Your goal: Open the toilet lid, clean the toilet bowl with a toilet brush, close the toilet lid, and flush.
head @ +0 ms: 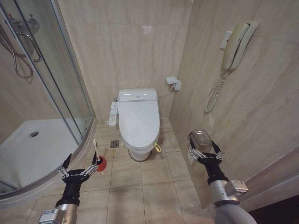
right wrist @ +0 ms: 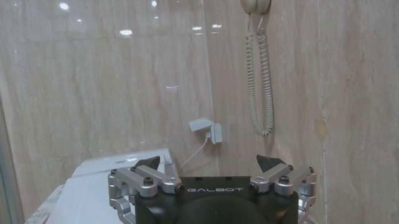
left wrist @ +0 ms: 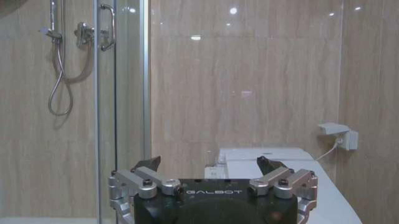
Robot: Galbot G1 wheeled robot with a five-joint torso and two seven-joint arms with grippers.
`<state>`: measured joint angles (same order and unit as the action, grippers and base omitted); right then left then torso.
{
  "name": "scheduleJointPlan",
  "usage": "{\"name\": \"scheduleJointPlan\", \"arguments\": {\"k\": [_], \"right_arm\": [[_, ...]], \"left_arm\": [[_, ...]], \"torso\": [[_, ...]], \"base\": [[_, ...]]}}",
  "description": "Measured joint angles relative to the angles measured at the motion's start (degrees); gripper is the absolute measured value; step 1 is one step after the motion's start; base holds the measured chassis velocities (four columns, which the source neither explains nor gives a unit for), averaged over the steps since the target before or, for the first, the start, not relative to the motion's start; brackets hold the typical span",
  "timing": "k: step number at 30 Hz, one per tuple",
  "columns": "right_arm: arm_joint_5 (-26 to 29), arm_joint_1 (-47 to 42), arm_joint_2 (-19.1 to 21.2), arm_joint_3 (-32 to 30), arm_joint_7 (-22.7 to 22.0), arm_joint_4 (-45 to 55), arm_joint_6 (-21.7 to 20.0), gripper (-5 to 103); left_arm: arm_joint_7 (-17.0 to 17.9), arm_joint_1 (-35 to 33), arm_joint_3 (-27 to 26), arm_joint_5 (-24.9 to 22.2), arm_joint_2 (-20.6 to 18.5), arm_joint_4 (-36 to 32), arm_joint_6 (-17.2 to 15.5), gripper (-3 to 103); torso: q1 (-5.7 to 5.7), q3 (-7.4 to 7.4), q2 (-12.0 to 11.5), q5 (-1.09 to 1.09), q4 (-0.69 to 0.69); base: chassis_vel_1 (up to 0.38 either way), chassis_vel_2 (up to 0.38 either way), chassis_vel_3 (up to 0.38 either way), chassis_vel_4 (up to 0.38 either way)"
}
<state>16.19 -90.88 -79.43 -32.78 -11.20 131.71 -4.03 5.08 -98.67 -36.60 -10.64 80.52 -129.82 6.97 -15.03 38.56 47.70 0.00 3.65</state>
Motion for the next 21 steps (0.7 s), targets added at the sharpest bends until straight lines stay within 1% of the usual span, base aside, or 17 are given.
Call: {"name": "scheduleJointPlan", "arguments": {"k": [21], "right_arm": [[0.00, 0.00, 0.00, 0.00, 0.00, 0.00, 0.00, 100]], "left_arm": [[0.00, 0.00, 0.00, 0.00, 0.00, 0.00, 0.00, 100]], "torso": [[0.00, 0.00, 0.00, 0.00, 0.00]], "base": [[0.000, 0.000, 0.000, 0.000]]}}
